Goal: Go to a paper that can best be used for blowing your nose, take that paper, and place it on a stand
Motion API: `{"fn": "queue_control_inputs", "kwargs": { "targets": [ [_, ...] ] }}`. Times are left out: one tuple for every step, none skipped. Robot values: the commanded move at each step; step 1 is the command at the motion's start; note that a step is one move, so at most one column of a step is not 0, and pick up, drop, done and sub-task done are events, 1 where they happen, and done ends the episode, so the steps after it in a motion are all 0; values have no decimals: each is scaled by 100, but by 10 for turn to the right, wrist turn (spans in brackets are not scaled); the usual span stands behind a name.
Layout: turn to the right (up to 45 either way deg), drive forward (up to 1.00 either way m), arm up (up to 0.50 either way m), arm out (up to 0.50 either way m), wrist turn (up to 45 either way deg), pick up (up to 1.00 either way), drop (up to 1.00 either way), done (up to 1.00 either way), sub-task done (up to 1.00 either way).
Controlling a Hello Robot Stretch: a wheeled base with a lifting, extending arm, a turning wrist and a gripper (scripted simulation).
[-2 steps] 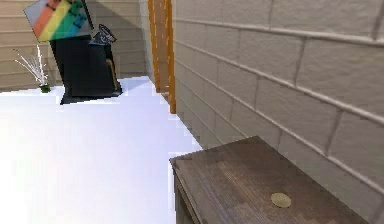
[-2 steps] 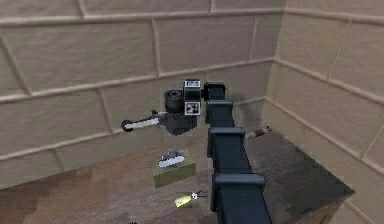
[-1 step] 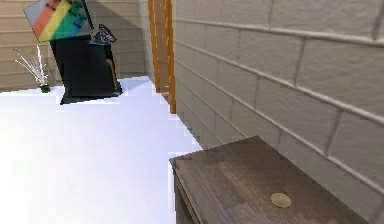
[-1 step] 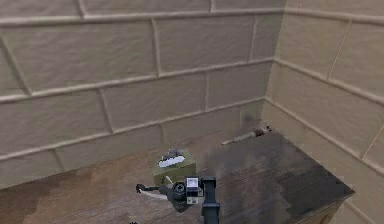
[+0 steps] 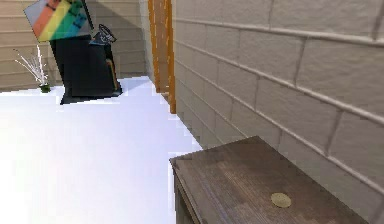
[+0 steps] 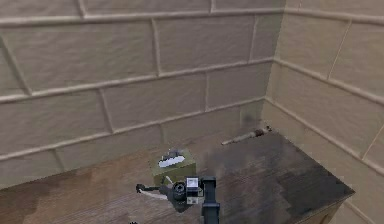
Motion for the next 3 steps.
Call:
{"fn": "queue_control_inputs", "kwargs": {
  "targets": [
    [0,0,10,0,0,0,0,0,0],
    [0,0,24,0,0,0,0,0,0],
    [0,0,0,0,-450,0,0,0,0]
  ]
}}
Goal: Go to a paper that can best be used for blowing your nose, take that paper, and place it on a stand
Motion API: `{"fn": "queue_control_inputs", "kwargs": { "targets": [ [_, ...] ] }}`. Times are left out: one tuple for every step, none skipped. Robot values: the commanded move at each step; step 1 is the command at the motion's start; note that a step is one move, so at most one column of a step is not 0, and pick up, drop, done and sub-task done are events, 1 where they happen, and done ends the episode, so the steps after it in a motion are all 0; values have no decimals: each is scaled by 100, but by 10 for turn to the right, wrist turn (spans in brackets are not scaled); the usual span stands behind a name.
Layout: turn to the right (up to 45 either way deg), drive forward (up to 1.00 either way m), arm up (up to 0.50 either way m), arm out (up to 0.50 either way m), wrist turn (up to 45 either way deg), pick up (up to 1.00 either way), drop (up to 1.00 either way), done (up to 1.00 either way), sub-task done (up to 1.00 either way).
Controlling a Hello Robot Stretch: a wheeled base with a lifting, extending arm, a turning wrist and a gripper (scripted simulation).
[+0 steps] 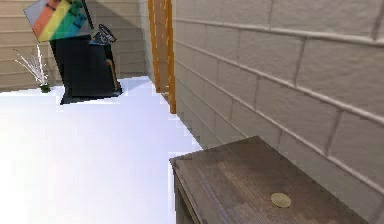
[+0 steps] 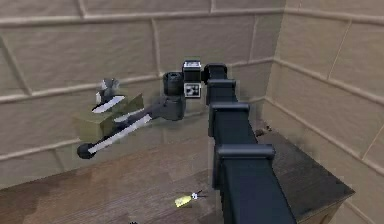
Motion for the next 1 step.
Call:
{"fn": "queue_control_inputs", "kwargs": {
  "targets": [
    [0,0,0,0,-450,0,0,0,0]
  ]
}}
